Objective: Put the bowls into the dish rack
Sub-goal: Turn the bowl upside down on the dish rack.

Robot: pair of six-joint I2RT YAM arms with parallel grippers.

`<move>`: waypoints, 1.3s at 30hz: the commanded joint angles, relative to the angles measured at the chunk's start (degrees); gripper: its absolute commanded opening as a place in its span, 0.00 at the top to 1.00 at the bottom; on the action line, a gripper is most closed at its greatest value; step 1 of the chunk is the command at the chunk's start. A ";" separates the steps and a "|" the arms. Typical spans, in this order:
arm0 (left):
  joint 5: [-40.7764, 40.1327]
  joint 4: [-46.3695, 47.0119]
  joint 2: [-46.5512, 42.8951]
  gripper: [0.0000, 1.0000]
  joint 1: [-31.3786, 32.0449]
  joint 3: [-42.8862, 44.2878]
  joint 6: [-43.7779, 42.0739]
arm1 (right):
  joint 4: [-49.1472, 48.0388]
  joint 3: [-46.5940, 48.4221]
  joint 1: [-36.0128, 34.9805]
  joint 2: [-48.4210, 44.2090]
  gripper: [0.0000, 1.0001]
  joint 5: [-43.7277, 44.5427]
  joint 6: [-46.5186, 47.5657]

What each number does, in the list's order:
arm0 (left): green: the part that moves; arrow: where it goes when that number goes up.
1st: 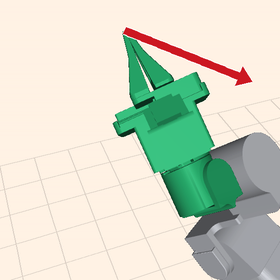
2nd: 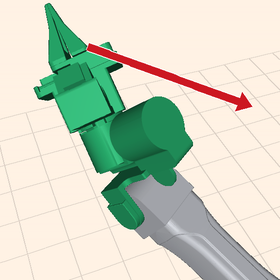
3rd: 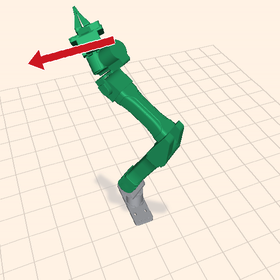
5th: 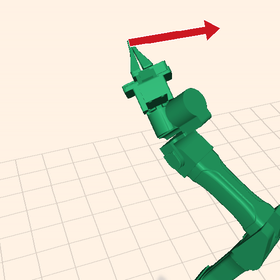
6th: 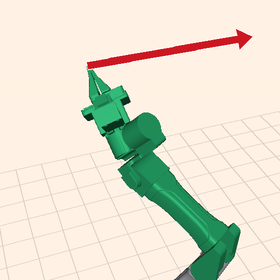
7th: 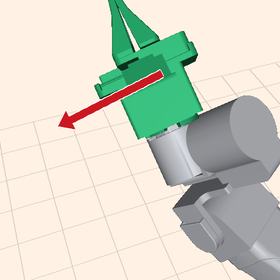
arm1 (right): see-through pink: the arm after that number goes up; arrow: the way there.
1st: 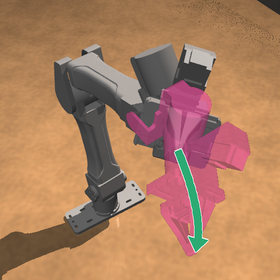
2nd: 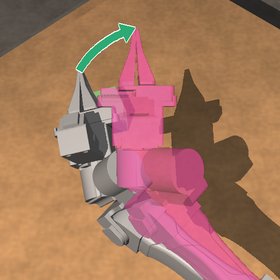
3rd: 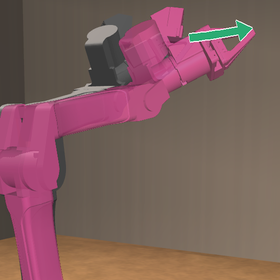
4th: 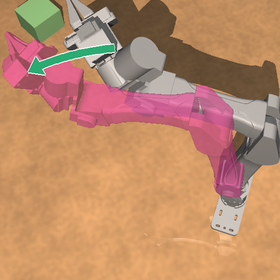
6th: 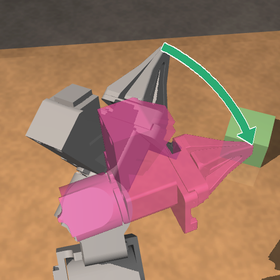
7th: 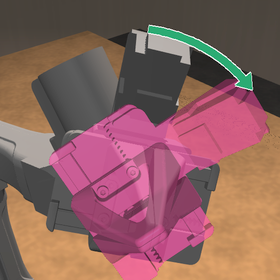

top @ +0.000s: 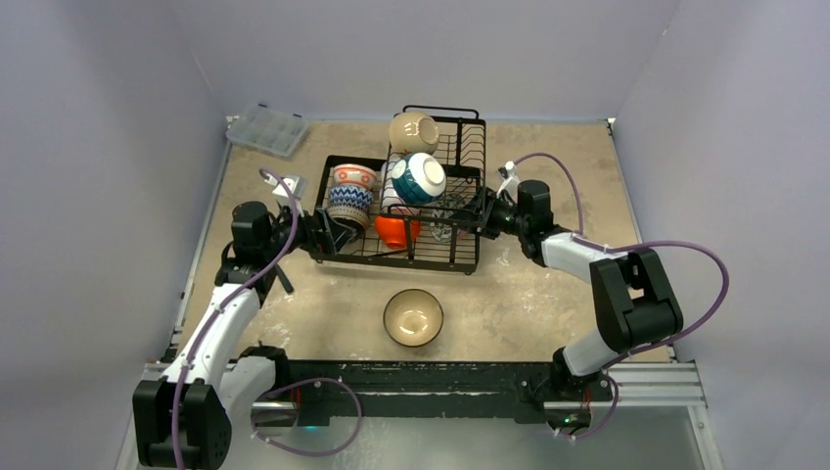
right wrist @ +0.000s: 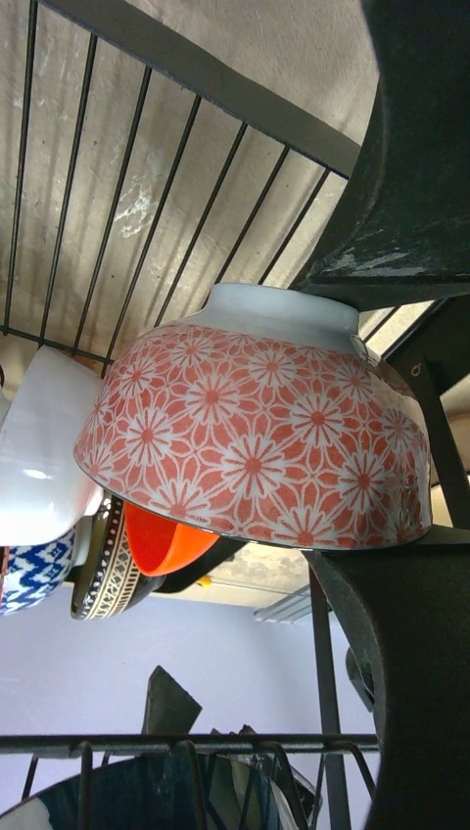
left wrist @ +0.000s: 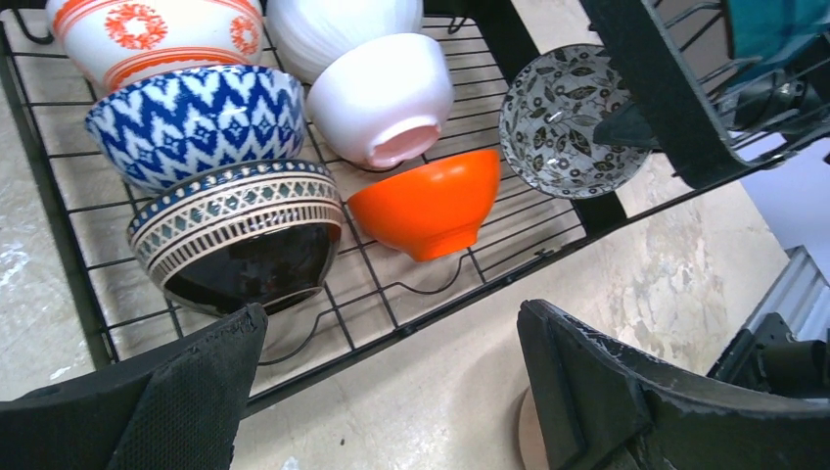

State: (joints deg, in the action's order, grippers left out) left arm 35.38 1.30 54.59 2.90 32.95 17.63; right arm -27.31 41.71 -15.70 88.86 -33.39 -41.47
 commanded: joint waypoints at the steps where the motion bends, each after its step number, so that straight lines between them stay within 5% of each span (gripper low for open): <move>1: 2.76 4.99 -1.06 0.02 1.23 -0.67 1.37 | -5.13 0.43 -0.12 -2.21 1.00 -2.85 -1.69; 18: 4.36 8.57 -2.48 0.02 4.20 -2.16 2.24 | 2.58 -0.85 1.29 -9.31 1.00 0.28 1.17; 31: 5.43 15.98 -7.27 0.03 15.81 -7.13 0.98 | 18.97 -2.47 7.79 -22.81 1.00 4.08 7.93; 39: 7.79 32.19 -12.41 0.04 25.00 -16.02 -2.57 | 31.31 -3.09 8.23 -30.93 1.00 3.83 10.52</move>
State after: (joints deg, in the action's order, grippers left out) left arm 40.49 21.47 44.29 24.16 20.10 18.63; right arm -1.67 39.09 -7.53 62.17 -29.02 -33.21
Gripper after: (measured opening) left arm 0.967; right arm 0.677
